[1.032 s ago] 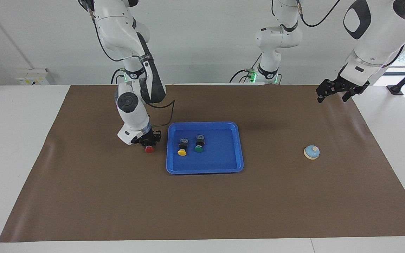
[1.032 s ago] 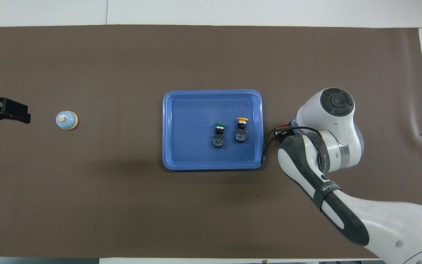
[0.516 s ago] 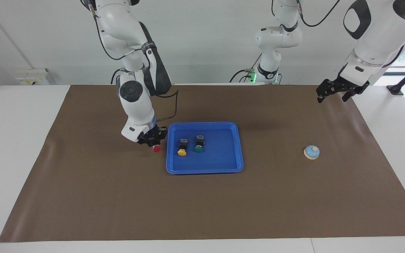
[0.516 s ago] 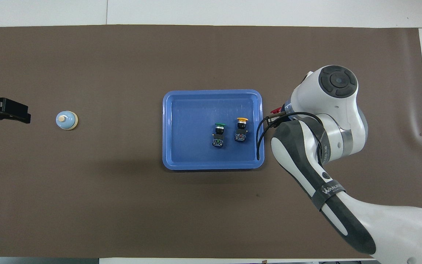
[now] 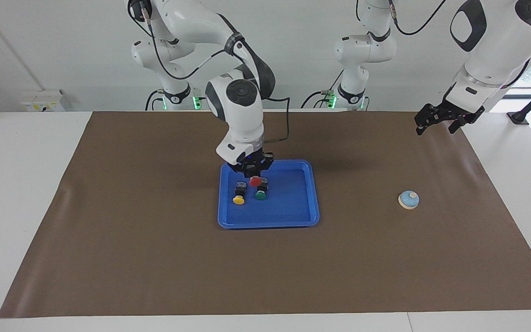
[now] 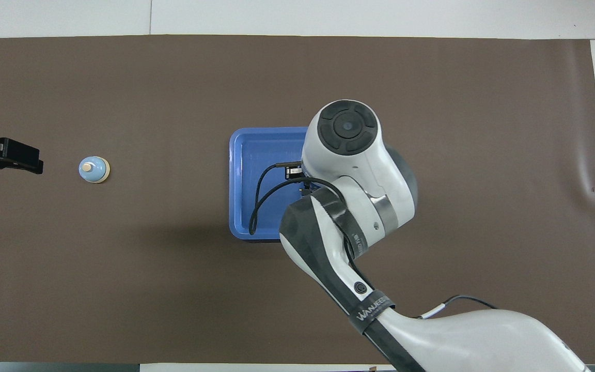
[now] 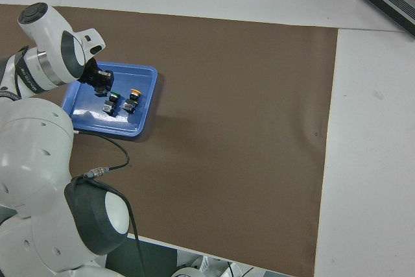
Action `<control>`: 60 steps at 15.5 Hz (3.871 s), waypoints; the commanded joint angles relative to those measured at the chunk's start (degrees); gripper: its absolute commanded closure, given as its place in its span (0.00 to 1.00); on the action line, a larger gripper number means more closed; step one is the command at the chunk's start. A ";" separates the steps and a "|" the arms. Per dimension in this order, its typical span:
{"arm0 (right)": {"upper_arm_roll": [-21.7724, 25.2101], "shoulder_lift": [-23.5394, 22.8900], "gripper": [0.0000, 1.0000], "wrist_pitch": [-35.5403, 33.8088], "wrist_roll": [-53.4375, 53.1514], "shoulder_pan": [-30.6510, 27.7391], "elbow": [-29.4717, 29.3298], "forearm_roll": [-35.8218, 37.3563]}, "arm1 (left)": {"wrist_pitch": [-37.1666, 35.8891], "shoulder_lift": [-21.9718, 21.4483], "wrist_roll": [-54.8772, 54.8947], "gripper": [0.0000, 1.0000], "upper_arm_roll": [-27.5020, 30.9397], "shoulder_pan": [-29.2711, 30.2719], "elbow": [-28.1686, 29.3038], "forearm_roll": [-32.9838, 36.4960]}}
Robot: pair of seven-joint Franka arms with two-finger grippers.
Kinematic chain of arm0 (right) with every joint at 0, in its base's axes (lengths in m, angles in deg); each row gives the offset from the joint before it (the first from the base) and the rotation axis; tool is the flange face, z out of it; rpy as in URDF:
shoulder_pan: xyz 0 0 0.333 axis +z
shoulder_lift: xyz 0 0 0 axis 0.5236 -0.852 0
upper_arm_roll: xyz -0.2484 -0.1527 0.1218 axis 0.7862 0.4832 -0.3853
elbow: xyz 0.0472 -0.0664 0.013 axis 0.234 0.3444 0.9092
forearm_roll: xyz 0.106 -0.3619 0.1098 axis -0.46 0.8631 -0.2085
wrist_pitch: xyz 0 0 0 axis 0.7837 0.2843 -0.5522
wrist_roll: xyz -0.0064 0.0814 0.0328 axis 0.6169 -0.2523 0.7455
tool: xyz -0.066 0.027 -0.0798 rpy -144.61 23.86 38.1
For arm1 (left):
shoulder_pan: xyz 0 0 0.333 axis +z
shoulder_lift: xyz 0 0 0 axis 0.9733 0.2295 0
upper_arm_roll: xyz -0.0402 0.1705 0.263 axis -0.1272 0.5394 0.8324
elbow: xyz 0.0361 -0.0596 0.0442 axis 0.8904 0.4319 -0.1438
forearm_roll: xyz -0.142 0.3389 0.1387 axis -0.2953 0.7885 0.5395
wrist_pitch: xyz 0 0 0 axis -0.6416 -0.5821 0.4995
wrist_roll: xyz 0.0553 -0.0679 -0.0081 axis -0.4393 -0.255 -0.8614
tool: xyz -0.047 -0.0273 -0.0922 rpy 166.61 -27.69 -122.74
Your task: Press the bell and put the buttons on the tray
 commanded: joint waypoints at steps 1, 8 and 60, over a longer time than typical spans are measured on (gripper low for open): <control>-0.03 -6.59 1.00 -0.62 -5.33 1.94 -6.09 -1.32 | -0.61 -0.80 -0.34 0.00 0.17 -0.15 0.30 0.39; -0.03 -10.02 1.00 5.53 -8.08 4.50 -4.86 -3.18 | -0.61 -0.80 -0.34 0.00 0.17 -0.15 0.30 0.39; 0.77 28.03 0.00 -24.87 37.89 -34.17 7.71 4.56 | 1.77 -0.53 -0.34 0.00 -0.01 -0.24 0.21 0.30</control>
